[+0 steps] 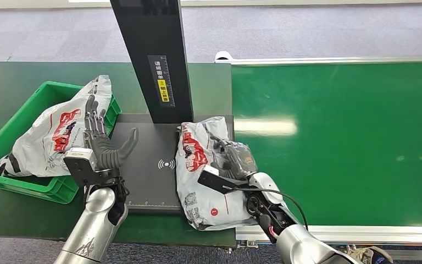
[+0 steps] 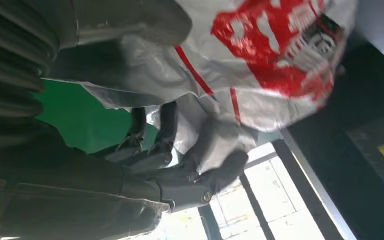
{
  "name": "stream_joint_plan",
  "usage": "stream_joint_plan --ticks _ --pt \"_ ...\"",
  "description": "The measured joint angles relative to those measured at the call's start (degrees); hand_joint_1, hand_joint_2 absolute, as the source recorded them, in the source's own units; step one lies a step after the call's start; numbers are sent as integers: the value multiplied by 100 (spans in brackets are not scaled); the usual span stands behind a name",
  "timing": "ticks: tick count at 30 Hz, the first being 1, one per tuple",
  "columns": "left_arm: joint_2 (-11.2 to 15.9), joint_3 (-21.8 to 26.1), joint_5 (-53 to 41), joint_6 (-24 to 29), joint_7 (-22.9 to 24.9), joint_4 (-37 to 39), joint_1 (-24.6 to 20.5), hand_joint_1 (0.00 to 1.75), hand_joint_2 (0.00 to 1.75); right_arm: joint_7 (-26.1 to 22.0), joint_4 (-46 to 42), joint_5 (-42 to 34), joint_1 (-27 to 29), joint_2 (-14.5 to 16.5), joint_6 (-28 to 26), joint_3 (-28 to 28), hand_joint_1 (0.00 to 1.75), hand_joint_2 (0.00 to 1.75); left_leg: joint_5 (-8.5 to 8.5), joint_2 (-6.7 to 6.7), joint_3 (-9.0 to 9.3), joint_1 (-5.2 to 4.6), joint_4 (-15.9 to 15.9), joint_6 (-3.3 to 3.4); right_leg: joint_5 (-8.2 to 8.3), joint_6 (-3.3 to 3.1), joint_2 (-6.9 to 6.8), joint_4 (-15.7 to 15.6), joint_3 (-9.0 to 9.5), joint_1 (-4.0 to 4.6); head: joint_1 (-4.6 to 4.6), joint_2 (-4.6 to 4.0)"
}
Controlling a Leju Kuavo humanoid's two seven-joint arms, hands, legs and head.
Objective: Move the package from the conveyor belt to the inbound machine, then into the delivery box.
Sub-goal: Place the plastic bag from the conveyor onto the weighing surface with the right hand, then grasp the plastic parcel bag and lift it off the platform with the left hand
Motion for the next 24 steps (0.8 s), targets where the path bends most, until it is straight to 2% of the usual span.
stream_joint_plan --ticks 7,11,16,18,20,22,24 --pt "-8 2 0 22 0 -1 10 0 175 -889 -300 -1146 37 111 -101 -478 0 175 0 -1 -1 0 0 0 0 0 0 0 0 0 1 0" --pt "-7 2 16 44 0 -3 43 0 175 -961 -531 -1810 54 141 -26 -838 0 175 0 -1 -1 -1 0 0 0 0 -1 0 1 -1 2 0" --pt "-3 1 97 -90 0 -2 60 0 175 -998 -778 -2671 77 145 567 -1260 0 175 0 -1 -1 0 0 0 0 0 -1 0 0 0 1 0" --pt "21 -38 179 -408 1 30 49 0 175 -975 -880 -3016 81 143 844 -1389 0 175 0 -1 -1 0 0 0 0 0 0 0 -1 0 1 0" --pt "77 -157 270 -951 12 115 30 0 175 -931 -967 -3276 78 133 1057 -1463 0 175 0 -1 -1 0 0 0 0 0 0 0 -1 0 1 0" --pt "150 -337 293 -1474 31 233 22 0 175 -893 -1027 -3443 67 117 1122 -1491 0 175 0 -1 -1 0 0 0 0 0 0 0 -1 0 1 0" --pt "209 -518 222 -1775 63 341 22 0 175 -875 -1067 -3592 49 95 1114 -1507 0 175 0 0 -1 -1 0 0 0 0 0 0 -1 -1 1 0"
